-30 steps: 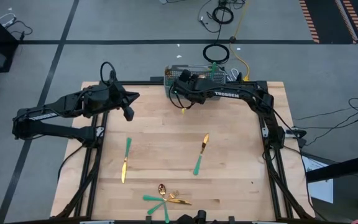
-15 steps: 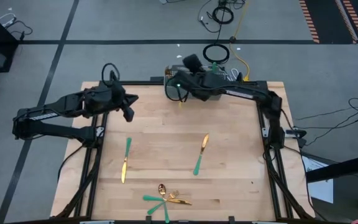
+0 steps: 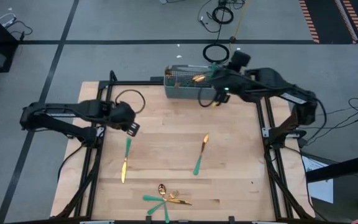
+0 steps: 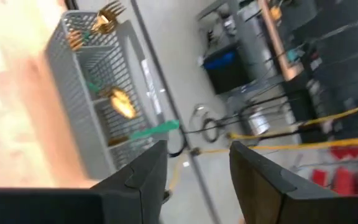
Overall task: Sort silverware
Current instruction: Put the green table knife into the gray silverware basket with the other table knife
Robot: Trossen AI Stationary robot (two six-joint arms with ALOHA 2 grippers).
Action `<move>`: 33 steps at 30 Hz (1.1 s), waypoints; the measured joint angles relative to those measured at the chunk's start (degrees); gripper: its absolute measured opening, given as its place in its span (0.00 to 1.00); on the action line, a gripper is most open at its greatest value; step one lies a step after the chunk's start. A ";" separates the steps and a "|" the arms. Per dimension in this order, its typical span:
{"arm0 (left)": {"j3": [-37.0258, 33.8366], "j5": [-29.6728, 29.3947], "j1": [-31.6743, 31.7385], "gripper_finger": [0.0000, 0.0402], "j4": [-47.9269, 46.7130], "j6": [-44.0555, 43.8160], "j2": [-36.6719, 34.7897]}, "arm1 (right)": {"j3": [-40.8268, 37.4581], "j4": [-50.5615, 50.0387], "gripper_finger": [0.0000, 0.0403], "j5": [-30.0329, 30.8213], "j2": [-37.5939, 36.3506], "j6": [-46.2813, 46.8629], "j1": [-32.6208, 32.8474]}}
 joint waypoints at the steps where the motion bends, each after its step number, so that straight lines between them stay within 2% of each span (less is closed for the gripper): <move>1: 0.00 0.01 -1.14 0.08 0.38 -1.92 1.22 | -0.01 -1.58 0.40 -0.83 -0.71 2.26 0.29; 7: -0.02 -0.03 -8.31 0.08 0.25 -12.86 8.88 | -0.08 -9.22 0.40 -6.94 -2.50 9.77 1.62; 12: -0.04 2.92 -13.75 0.10 0.71 -17.60 14.67 | -0.13 -8.96 0.40 -12.12 -2.40 9.01 2.47; 18: -0.07 5.80 -23.02 0.24 6.73 -23.72 20.79 | -0.24 -9.04 0.40 -18.89 -1.88 7.49 2.47; 21: -0.07 5.99 -26.01 0.33 5.16 -27.33 24.15 | -0.22 -9.06 0.40 -20.49 -2.00 6.24 2.47; 26: -0.23 6.58 -28.45 0.43 -0.87 -43.69 28.57 | -0.22 -9.04 0.40 -20.48 -1.93 3.80 2.41; 28: -1.65 8.23 -28.68 0.44 2.84 -45.90 28.61 | -0.22 -9.06 0.40 -20.45 -1.96 2.48 2.40; 31: -6.07 8.56 -28.61 0.44 14.64 -47.60 27.70 | -0.22 -8.99 0.40 -20.45 -1.93 0.77 2.40; 33: -9.15 8.87 -28.35 0.44 17.09 -48.01 27.70 | -0.22 -8.81 0.40 -20.44 -1.93 -0.14 2.40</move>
